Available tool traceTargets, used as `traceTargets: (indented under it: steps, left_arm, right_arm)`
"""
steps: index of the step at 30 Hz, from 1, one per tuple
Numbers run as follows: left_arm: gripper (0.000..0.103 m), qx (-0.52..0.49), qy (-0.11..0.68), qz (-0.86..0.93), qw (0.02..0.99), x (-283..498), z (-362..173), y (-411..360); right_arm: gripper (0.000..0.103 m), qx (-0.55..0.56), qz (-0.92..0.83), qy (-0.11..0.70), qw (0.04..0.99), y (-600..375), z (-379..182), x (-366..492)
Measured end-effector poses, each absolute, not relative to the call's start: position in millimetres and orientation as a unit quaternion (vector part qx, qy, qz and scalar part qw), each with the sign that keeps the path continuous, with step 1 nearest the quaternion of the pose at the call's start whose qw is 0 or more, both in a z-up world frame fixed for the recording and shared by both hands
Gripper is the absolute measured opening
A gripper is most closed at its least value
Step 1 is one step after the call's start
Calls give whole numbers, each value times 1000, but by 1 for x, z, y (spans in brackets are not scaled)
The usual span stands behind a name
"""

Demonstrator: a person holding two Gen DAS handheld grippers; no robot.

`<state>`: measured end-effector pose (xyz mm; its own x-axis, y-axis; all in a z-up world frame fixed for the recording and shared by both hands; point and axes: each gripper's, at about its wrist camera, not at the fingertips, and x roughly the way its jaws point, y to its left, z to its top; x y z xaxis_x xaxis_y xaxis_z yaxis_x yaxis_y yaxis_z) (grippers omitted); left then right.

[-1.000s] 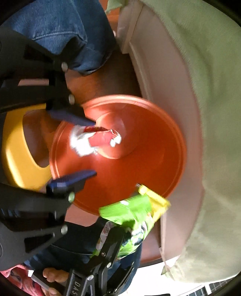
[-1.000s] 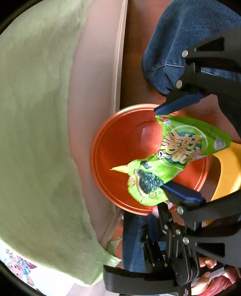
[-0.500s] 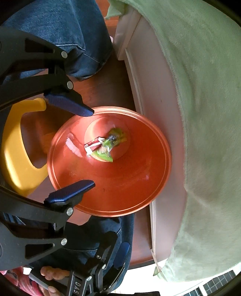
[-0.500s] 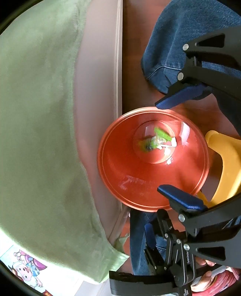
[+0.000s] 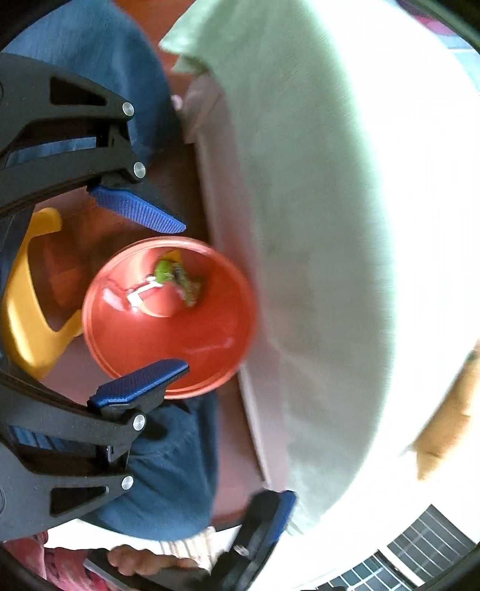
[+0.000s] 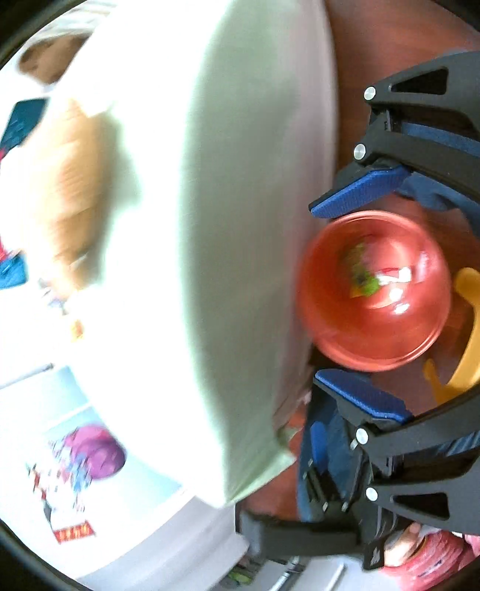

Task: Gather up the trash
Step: 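Move the right gripper back over the trash pile on the bed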

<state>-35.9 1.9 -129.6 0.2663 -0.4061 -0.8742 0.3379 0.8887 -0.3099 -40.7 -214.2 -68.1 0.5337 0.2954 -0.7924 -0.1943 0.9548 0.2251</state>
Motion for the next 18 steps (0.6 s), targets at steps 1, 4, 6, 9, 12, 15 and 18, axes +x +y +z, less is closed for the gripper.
traceTargets:
  steps: [1,4,6,9,12,15,18]
  left_arm:
    - [69,-33,548,-234,803,-34,-121,5]
    - [75,-43,522,-229,821,-29,-98,17]
    - [75,-50,511,-224,828,-25,-91,24]
    - [75,-64,505,-220,832,-18,-86,34]
    - [75,-76,507,-215,831,-13,-87,42]
    - [75,-84,511,-209,830,-10,-91,50]
    - [75,-93,513,-204,828,-5,-93,56]
  right_arm:
    - [84,55,153,449,879,-211,-53,-34]
    - [86,70,175,420,888,-208,-15,-6]
    - [87,102,191,407,887,-210,8,23]
    - [89,163,196,398,881,-216,30,78]
    - [89,263,198,406,853,-227,33,132]
    - [89,358,178,408,821,-233,26,183]
    - [89,409,131,421,799,-238,12,226]
